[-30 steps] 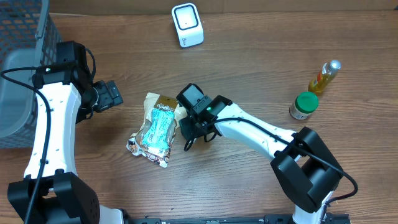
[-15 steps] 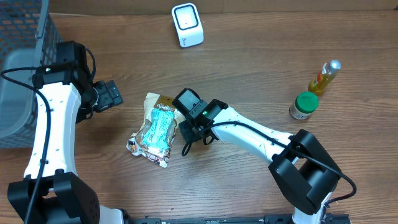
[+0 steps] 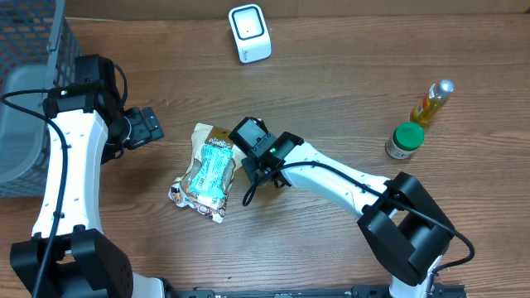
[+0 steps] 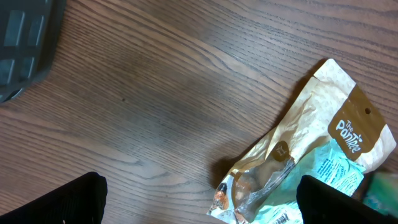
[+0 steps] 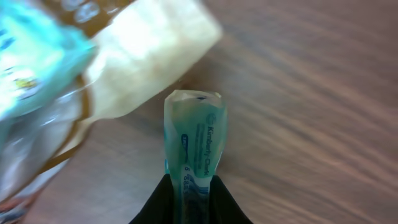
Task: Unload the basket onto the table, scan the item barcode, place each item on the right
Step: 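Lift the teal packet and carry it right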
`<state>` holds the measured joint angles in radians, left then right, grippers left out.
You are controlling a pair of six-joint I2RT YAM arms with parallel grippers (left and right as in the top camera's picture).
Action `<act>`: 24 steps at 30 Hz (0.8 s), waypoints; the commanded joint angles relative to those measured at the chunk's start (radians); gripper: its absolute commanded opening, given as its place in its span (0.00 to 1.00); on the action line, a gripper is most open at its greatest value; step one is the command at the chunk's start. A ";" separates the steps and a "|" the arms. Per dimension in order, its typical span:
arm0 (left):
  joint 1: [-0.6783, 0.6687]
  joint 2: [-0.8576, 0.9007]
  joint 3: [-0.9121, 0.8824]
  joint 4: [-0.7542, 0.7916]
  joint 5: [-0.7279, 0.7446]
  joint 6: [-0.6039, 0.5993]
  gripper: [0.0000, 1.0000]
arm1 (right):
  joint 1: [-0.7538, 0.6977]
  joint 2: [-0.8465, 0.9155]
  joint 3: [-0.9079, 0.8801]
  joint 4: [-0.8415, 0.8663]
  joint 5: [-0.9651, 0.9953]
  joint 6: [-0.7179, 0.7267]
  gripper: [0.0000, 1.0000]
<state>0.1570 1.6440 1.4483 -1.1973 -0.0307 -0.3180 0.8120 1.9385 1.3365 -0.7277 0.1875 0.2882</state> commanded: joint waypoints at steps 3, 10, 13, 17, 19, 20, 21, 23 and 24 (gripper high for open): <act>0.000 0.003 0.005 0.001 -0.002 0.000 1.00 | -0.028 -0.001 -0.002 -0.010 0.211 0.031 0.14; 0.000 0.003 0.005 0.001 -0.002 0.000 1.00 | -0.111 -0.001 -0.002 -0.040 0.219 0.083 0.16; 0.000 0.003 0.005 0.001 -0.002 0.000 1.00 | -0.140 -0.001 -0.002 -0.054 0.215 0.083 0.18; 0.000 0.003 0.005 0.001 -0.002 0.000 0.99 | -0.161 -0.001 -0.002 -0.065 0.212 0.083 0.18; 0.000 0.003 0.005 0.001 -0.002 0.000 1.00 | -0.167 -0.001 -0.002 -0.065 0.205 0.083 0.18; 0.000 0.003 0.005 0.001 -0.003 0.000 1.00 | -0.167 -0.001 -0.002 -0.064 0.198 0.083 0.19; 0.000 0.003 0.005 0.001 -0.002 0.000 1.00 | -0.167 -0.001 -0.002 -0.064 0.181 0.083 0.22; 0.000 0.003 0.005 0.001 -0.002 0.000 0.99 | -0.167 -0.001 -0.002 -0.062 0.146 0.082 0.25; 0.000 0.003 0.005 0.001 -0.002 0.000 1.00 | -0.167 -0.001 -0.002 -0.060 0.131 0.082 0.26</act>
<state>0.1570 1.6440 1.4483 -1.1973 -0.0303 -0.3180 0.6483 1.9385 1.3365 -0.7944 0.3607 0.3637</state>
